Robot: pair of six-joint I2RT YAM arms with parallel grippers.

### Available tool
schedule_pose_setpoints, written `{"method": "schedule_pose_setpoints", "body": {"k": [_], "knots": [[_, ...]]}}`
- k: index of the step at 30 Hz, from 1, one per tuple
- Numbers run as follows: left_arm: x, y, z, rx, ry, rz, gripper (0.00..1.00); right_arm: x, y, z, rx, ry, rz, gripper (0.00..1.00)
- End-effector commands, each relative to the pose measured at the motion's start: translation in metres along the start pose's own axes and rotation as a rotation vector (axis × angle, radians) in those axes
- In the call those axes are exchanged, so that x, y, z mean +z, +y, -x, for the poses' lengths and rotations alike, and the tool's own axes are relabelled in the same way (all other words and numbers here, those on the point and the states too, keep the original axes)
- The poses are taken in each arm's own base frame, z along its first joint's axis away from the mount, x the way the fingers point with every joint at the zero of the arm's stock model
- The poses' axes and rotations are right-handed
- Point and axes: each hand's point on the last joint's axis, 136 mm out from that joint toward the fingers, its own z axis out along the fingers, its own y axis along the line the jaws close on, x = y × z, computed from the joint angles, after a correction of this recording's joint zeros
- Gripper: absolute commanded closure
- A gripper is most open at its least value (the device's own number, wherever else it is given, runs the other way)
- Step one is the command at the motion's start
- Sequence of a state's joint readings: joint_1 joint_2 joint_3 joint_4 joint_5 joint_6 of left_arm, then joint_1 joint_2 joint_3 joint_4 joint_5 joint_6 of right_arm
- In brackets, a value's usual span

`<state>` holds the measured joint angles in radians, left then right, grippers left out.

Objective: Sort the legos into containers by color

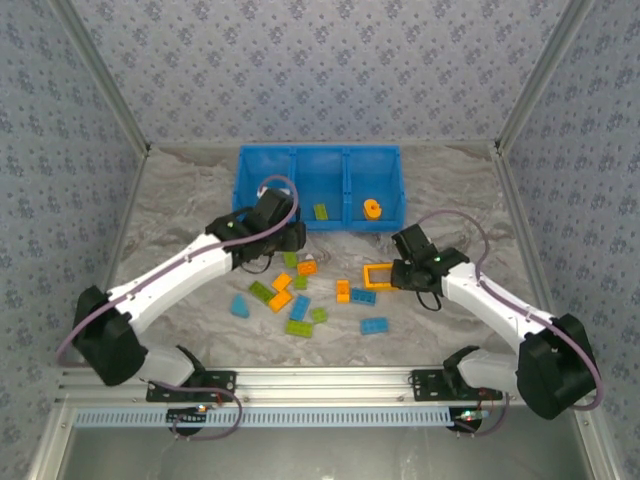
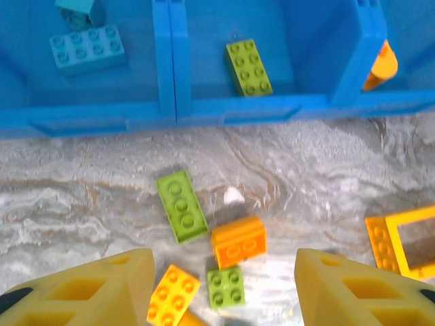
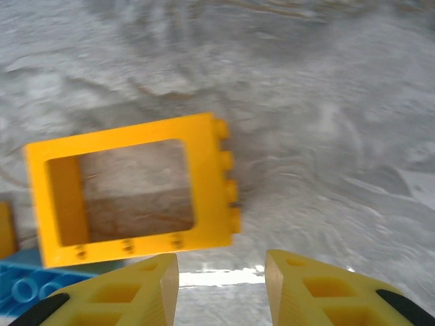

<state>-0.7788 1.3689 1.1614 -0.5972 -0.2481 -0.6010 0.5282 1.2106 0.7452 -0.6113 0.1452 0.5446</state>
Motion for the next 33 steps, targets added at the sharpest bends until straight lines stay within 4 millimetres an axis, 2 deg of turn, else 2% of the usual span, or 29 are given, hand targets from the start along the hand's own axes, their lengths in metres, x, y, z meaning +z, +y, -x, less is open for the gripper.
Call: {"method": "schedule_pose_setpoints", "body": {"k": [1,6,10,13,17,20,24,27,33], "knots": [[-0.021,0.000,0.005,-0.045,-0.084,-0.029,0.43,-0.001,0.030,0.003,-0.174,0.010,0.067,0.59],[-0.027,0.010,-0.005,-0.048,-0.080,-0.015,0.44,0.011,0.052,-0.002,-0.223,0.055,0.080,0.58],[-0.026,0.009,-0.005,-0.052,-0.073,-0.017,0.44,0.018,0.078,0.005,-0.218,0.048,0.089,0.58],[-0.026,0.009,-0.005,-0.061,-0.074,-0.022,0.44,0.024,0.088,0.008,-0.216,0.051,0.069,0.60],[-0.026,0.008,-0.006,-0.062,-0.075,-0.025,0.44,0.036,0.083,0.011,-0.216,0.081,-0.012,0.62],[-0.028,0.009,-0.004,-0.060,-0.079,-0.026,0.44,0.037,0.072,0.008,-0.239,0.107,-0.084,0.63],[-0.031,0.009,-0.003,-0.056,-0.087,-0.025,0.44,0.036,0.076,0.007,-0.255,0.099,-0.085,0.64],[-0.032,0.009,-0.001,-0.058,-0.092,-0.026,0.44,0.044,0.078,0.003,-0.254,0.120,-0.081,0.66],[-0.039,0.008,0.003,-0.060,-0.106,-0.036,0.44,0.054,0.075,0.004,-0.272,0.135,-0.102,0.75]]}}
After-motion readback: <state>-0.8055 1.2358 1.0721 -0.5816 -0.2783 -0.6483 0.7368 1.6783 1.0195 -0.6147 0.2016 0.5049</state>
